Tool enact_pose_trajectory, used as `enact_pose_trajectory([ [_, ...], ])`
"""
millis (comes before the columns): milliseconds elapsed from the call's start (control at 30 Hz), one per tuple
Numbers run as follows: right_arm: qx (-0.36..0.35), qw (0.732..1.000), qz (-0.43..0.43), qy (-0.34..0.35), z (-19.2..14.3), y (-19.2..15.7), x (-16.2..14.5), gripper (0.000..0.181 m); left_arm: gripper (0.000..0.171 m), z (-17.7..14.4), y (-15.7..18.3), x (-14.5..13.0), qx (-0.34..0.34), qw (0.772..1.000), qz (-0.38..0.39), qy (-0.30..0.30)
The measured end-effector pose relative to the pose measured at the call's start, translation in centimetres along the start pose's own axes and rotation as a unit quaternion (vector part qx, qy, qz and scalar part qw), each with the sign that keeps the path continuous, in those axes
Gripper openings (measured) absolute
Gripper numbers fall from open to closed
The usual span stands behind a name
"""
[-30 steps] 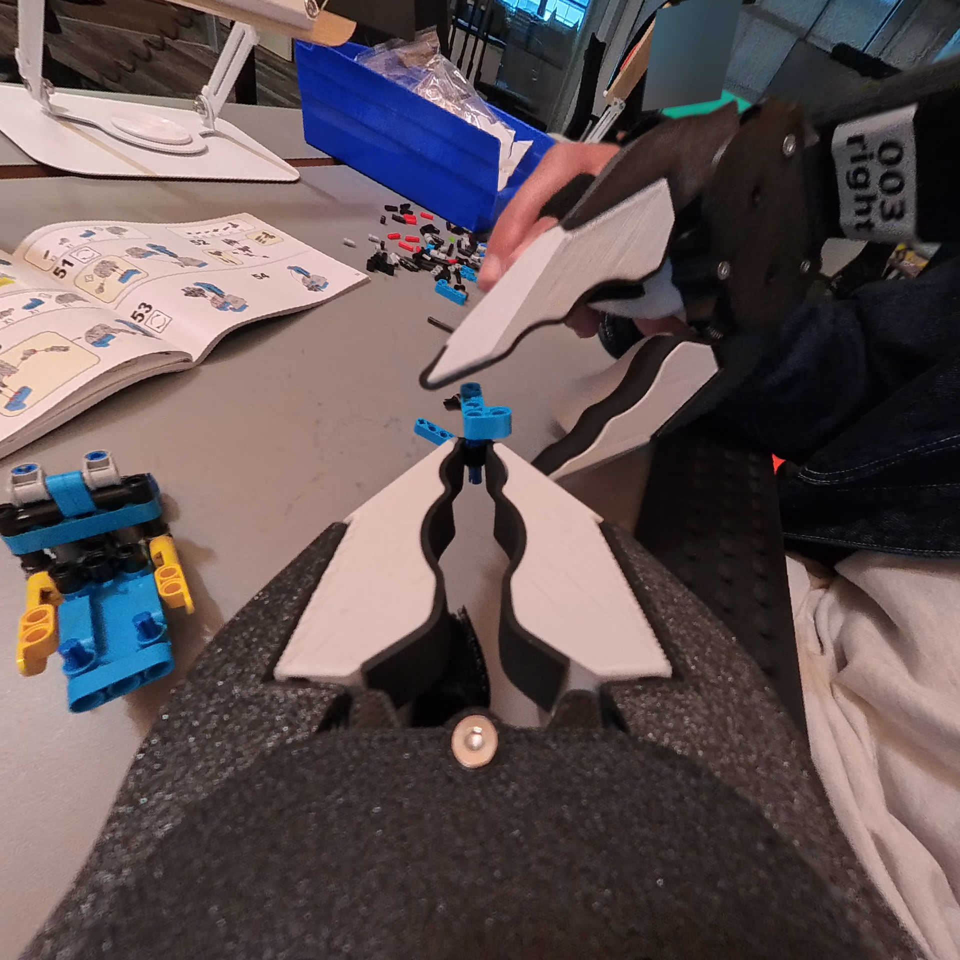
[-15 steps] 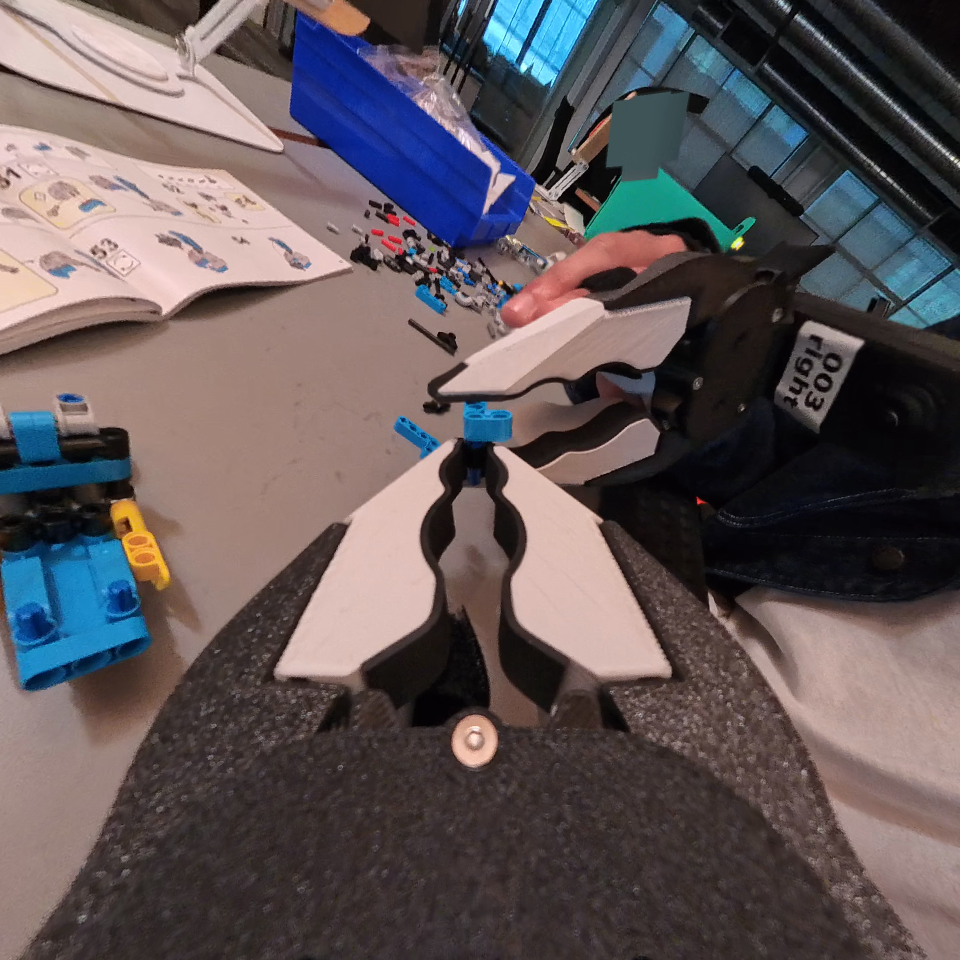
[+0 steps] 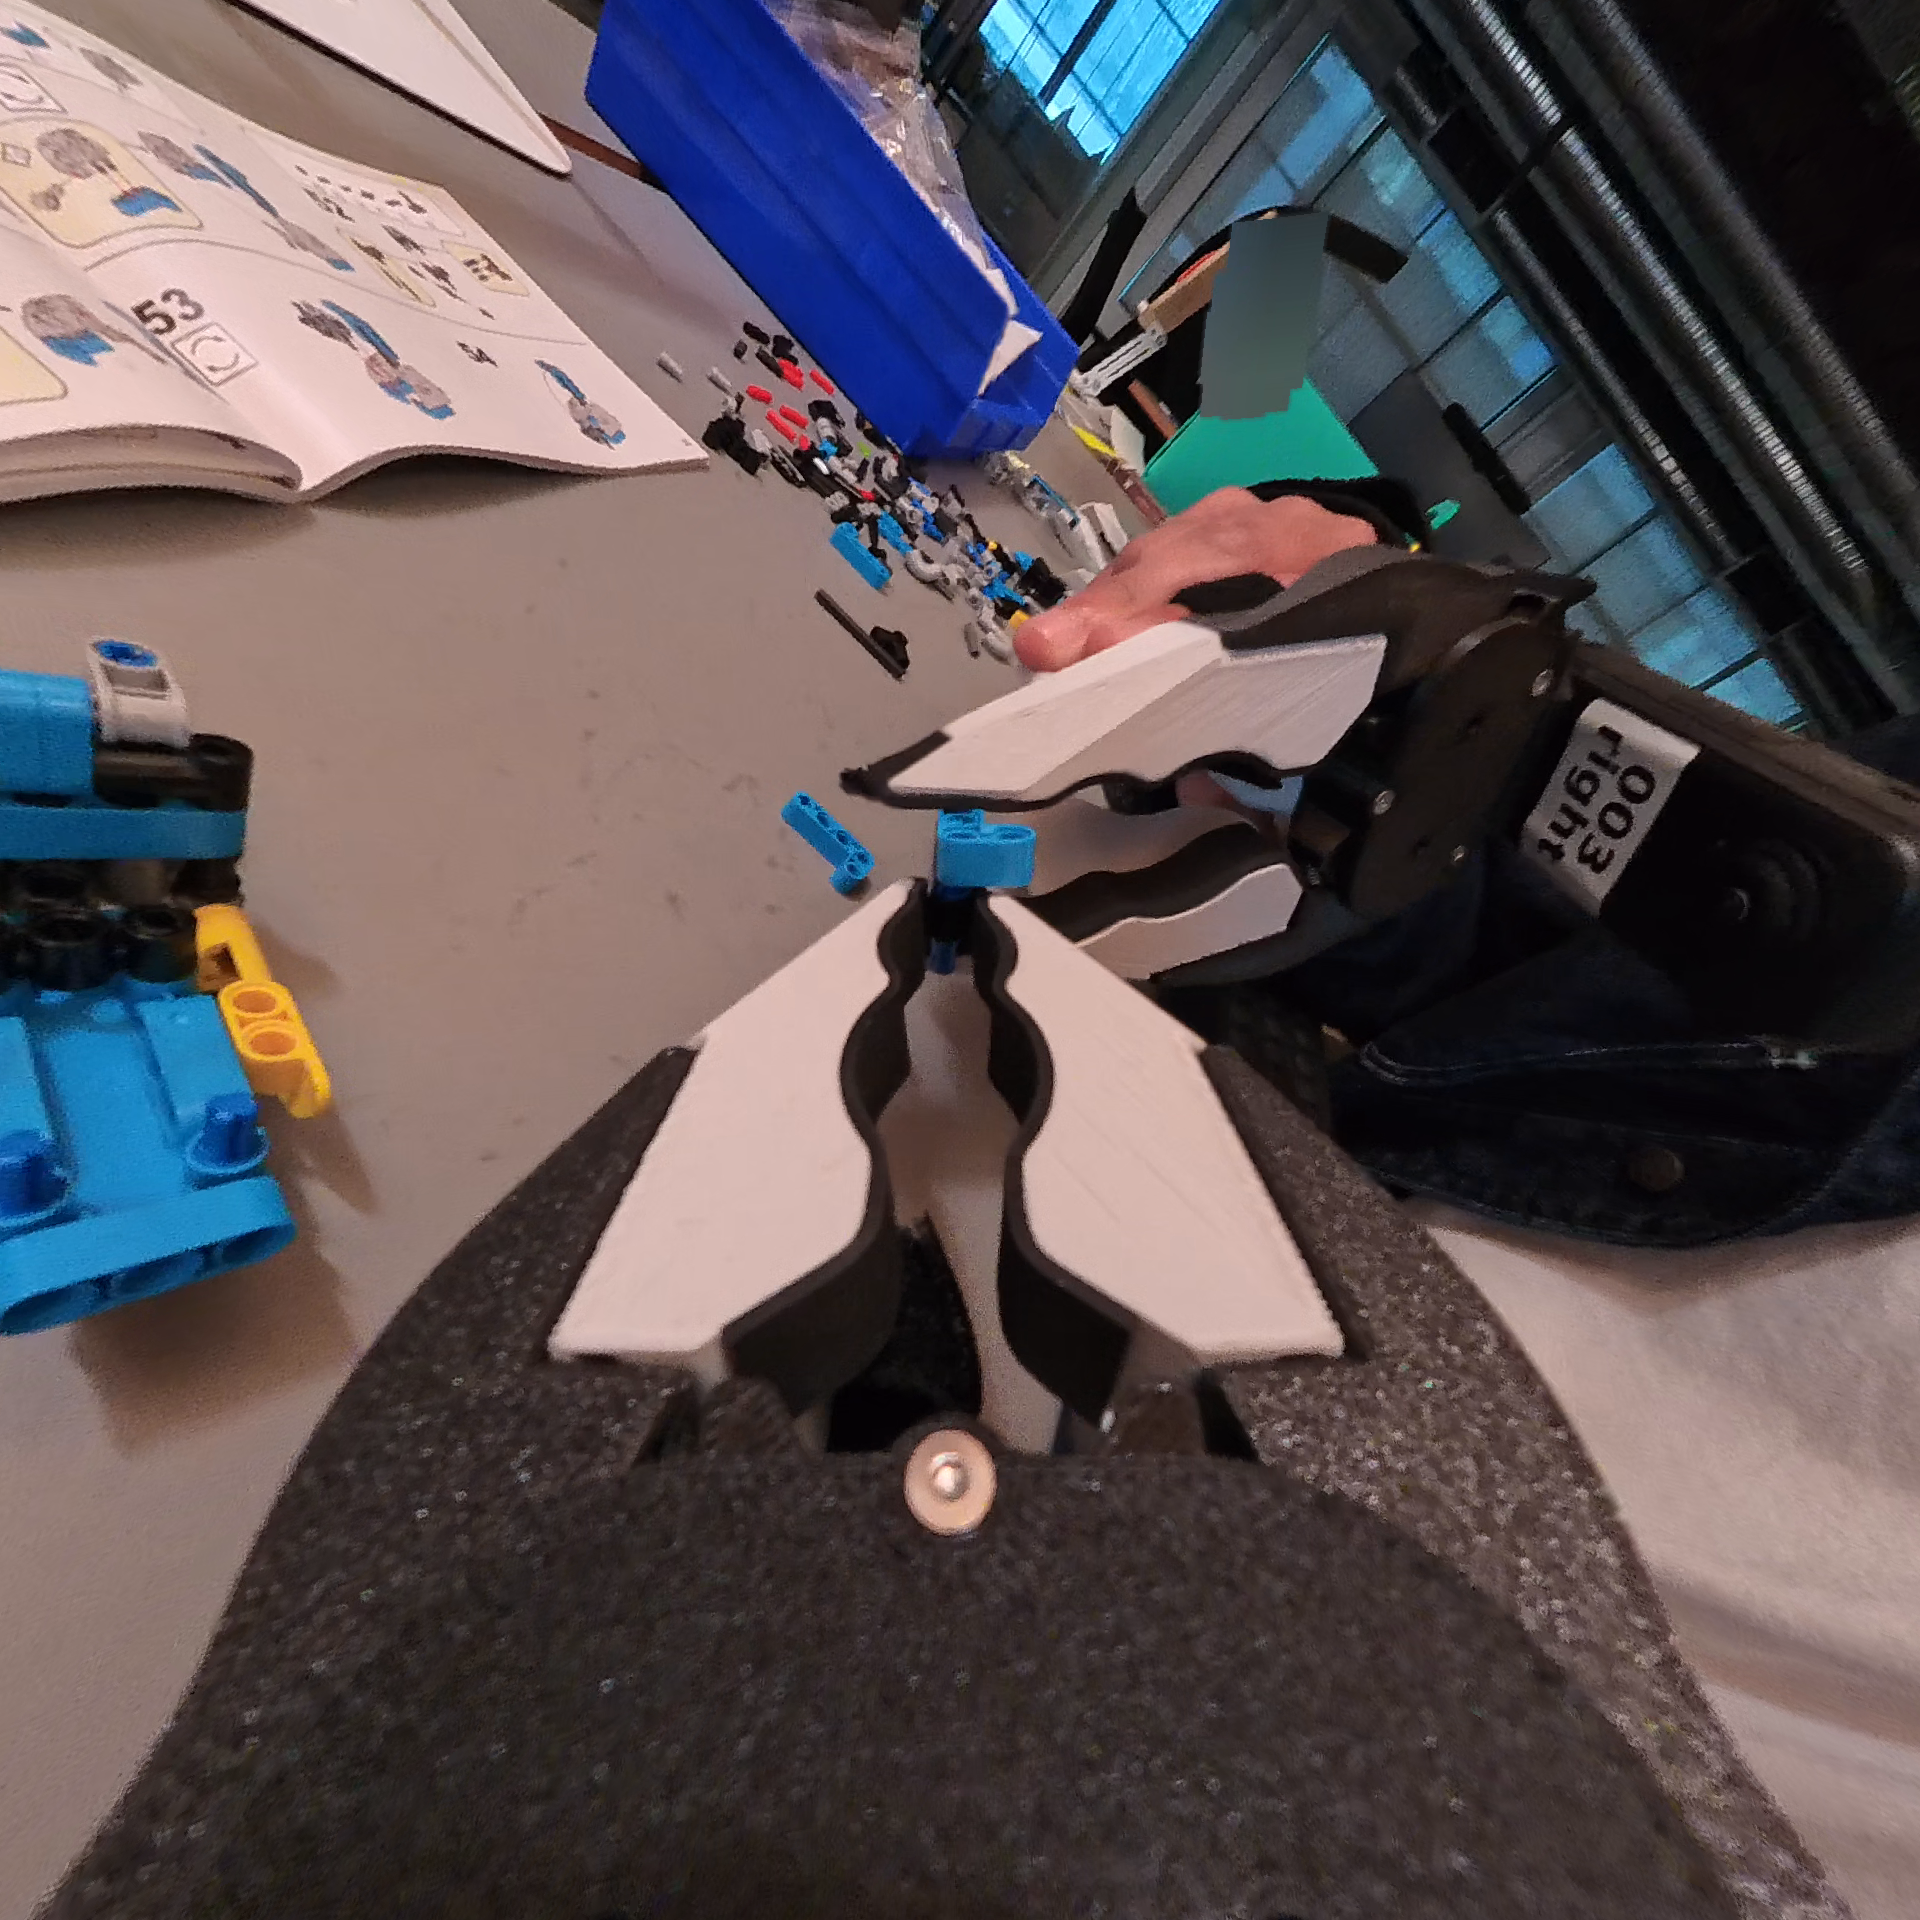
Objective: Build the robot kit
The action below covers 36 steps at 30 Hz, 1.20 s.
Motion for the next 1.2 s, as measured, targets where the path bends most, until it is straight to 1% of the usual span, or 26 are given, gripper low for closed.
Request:
enact_pose_trajectory([
  [33, 0.005, 1.000, 0.003, 0.001, 0.0, 0.0, 0.0, 0.025, 0.005, -0.1, -0.1, 0.1, -0.005, 1.000, -0.008, 0.006],
  [67, 0.001, 1.000, 0.011, 0.001, 0.0, 0.1, 0.0, 0.025, 0.005, -0.2, -0.1, 0.2, -0.010, 1.000, -0.017, 0.014],
  [100, -0.008, 1.000, 0.010, 0.005, 0.0, 0.2, 0.1, 0.025, 0.005, -0.2, -0.1, 0.3, -0.009, 1.000, -0.016, 0.020],
  [167, 0.005, 1.000, 0.018, 0.001, 0.1, 0.2, -0.1, 0.025, 0.006, 0.0, 0.2, 0.1, 0.012, 1.000, 0.009, 0.011],
  [200, 0.004, 1.000, 0.021, 0.004, 0.1, 0.2, -0.1, 0.025, 0.006, 0.0, 0.1, 0.1, 0.010, 1.000, 0.005, 0.012],
  [267, 0.018, 0.999, 0.048, 0.005, 0.2, 0.5, -0.2, 0.026, 0.006, 0.0, 0.1, 0.2, 0.011, 1.000, 0.006, 0.013],
  [333, 0.041, 0.994, 0.100, 0.007, 0.3, 0.9, -0.5, 0.026, 0.007, 0.0, 0.2, 0.3, 0.022, 0.999, 0.021, 0.018],
  [400, 0.039, 0.993, 0.115, -0.003, 0.3, 1.3, -1.3, 0.027, 0.014, -0.3, 0.2, 0.5, 0.035, 0.998, 0.031, 0.032],
  [467, 0.041, 0.991, 0.126, -0.012, 0.4, 1.4, -1.8, 0.027, 0.010, -0.3, 0.2, 0.5, 0.023, 0.999, 0.024, 0.034],
  [567, 0.053, 0.987, 0.153, 0.006, 0.2, 1.5, -1.3, 0.027, 0.007, -0.3, 0.2, 0.5, 0.024, 0.999, 0.026, 0.034],
  [700, 0.053, 0.986, 0.158, 0.009, 0.3, 1.4, -1.1, 0.027, 0.006, -0.4, 0.0, 0.5, 0.012, 0.999, 0.011, 0.036],
  [800, 0.037, 0.987, 0.158, 0.012, 0.3, 1.4, -1.0, 0.028, 0.006, -0.7, -0.3, 0.6, 0.010, 0.999, -0.004, 0.046],
  [900, 0.033, 0.982, 0.183, 0.026, 0.3, 1.6, -0.4, 0.040, 0.006, -0.8, -0.4, 0.7, -0.004, 0.998, -0.022, 0.051],
  [967, 0.030, 0.983, 0.183, 0.018, 0.6, 1.6, -0.4, 0.041, 0.006, -0.7, -0.3, 0.6, -0.011, 0.998, -0.025, 0.048],
  [1033, 0.024, 0.984, 0.173, 0.022, 0.7, 1.4, -0.3, 0.029, 0.006, -0.6, -0.2, 0.6, -0.018, 0.998, -0.027, 0.047],
  [1100, 0.013, 0.987, 0.158, 0.025, 0.6, 1.3, -0.1, 0.029, 0.006, -0.7, -0.2, 0.6, -0.025, 0.998, -0.031, 0.050],
  [1200, 0.020, 0.989, 0.148, 0.017, 0.7, 1.3, -0.1, 0.027, 0.005, -0.7, -0.3, 0.6, -0.020, 0.998, -0.034, 0.048],
])
Point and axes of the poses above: each gripper's, where its closed fingertips meet, z out along the fingers, x out of its top, y = z × x across the jaws, the point moved 9 cm from there along -z, back along the fingers, and after that the axes turned 4 degrees about -x, right-handed, at the moved point
